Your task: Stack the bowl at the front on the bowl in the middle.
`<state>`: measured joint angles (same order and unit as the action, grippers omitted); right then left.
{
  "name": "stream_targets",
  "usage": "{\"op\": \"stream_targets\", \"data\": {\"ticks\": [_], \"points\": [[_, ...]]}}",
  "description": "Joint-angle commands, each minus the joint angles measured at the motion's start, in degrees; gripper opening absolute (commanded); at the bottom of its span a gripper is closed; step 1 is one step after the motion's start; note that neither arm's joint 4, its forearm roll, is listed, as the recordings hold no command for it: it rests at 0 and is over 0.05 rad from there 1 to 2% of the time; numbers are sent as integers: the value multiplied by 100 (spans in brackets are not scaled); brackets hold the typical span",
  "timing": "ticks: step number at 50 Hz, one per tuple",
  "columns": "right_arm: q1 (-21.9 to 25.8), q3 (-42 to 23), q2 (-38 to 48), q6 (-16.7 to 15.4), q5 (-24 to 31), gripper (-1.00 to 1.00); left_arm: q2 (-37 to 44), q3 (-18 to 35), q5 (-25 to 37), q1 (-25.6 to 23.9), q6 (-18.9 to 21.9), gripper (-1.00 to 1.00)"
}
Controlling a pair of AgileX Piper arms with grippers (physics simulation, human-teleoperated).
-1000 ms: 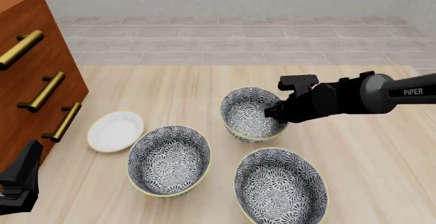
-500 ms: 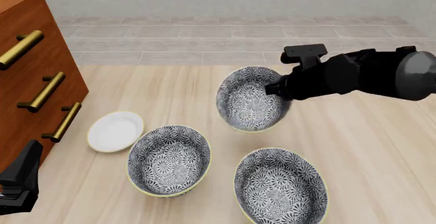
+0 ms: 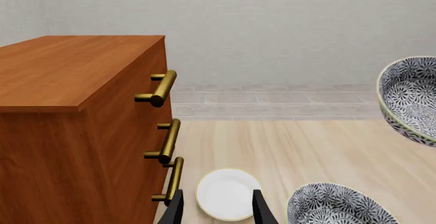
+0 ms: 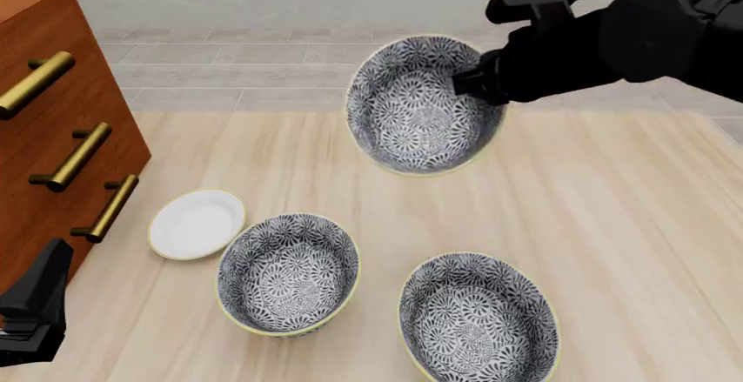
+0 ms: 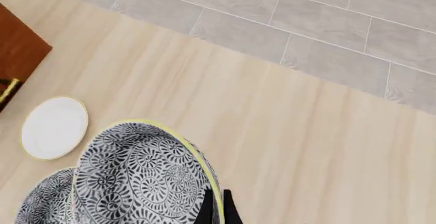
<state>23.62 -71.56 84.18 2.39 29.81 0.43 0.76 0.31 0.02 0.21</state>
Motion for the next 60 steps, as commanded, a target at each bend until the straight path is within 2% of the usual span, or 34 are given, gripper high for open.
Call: {"op": "stream_targets", "data": {"ticks": [1,5,10,20,33,60], "points": [[306,-164,-318,-9,373,-100,0,0,0,1,-1,100],[396,-138,-391,-77,412,-100,1,0,0,-1,-1,100],[594,-35,-499,9,432,-100,1,0,0,0,-1,100],[906,10,-566,-18,477,-100,1,0,0,0,1,100],[1513,314,-413,79,145,-100,0,0,0,0,-1,100],[2174,263,322,274,-345,-100,1,0,0,0,1,100]]}}
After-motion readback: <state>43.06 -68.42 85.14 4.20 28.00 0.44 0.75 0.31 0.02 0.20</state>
